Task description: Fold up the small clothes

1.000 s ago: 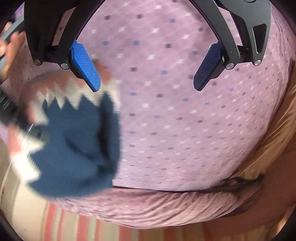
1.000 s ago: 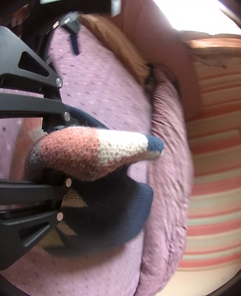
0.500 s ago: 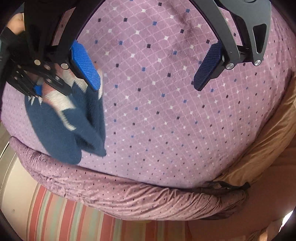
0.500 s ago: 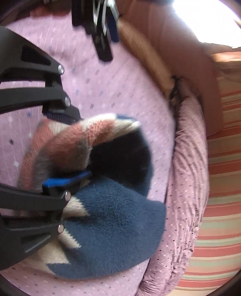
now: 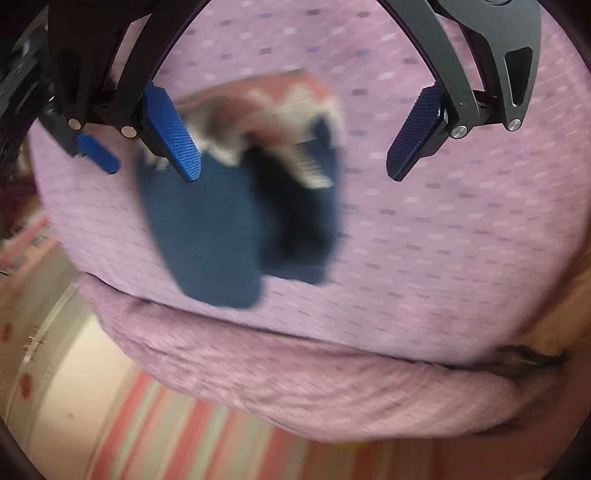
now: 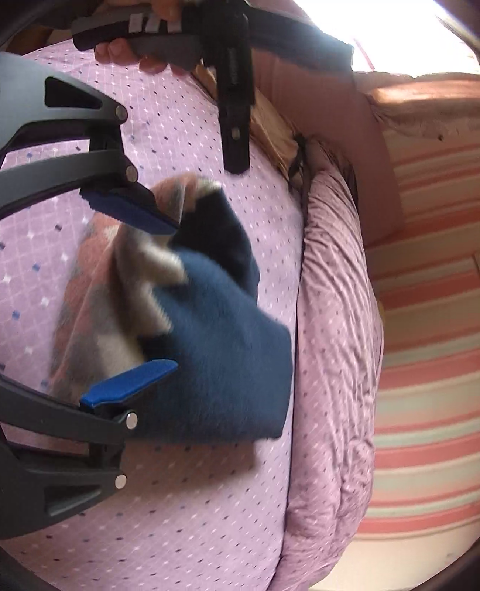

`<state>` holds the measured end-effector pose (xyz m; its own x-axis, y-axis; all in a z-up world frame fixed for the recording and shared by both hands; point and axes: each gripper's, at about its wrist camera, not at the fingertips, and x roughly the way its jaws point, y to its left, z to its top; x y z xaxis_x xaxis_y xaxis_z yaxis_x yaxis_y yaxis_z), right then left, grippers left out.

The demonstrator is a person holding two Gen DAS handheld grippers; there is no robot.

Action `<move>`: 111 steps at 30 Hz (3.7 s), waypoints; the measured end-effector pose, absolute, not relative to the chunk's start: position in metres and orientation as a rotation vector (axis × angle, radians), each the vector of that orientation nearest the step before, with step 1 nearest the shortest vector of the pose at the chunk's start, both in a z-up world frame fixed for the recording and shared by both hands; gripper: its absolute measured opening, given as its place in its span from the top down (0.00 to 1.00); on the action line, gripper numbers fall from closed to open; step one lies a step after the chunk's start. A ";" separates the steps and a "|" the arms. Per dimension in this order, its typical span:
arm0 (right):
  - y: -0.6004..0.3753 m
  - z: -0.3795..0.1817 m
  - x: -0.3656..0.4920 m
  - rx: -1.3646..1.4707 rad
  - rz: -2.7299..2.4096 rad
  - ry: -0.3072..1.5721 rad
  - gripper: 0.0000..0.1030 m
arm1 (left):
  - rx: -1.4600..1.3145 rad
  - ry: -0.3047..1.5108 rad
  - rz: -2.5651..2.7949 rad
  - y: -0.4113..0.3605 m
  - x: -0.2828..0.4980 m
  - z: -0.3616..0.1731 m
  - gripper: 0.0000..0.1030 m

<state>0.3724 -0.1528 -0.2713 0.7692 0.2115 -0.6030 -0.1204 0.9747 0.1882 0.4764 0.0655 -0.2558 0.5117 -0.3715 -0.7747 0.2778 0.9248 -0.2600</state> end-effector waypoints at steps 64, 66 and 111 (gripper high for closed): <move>-0.165 -0.286 0.354 0.031 0.170 0.652 0.67 | 0.009 0.836 -0.356 0.039 0.393 -0.282 0.20; -0.165 -0.300 0.358 0.032 0.182 0.729 0.78 | 0.009 0.898 -0.420 0.029 0.399 -0.294 0.37; -0.249 -0.309 0.370 0.313 0.162 0.705 0.02 | -0.205 0.989 -0.359 0.129 0.474 -0.333 0.03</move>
<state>0.3700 -0.2487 -0.3094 0.7518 0.2501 -0.6101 -0.0410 0.9412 0.3353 0.4736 0.1288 -0.3333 0.4976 -0.3862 -0.7767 0.2020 0.9224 -0.3292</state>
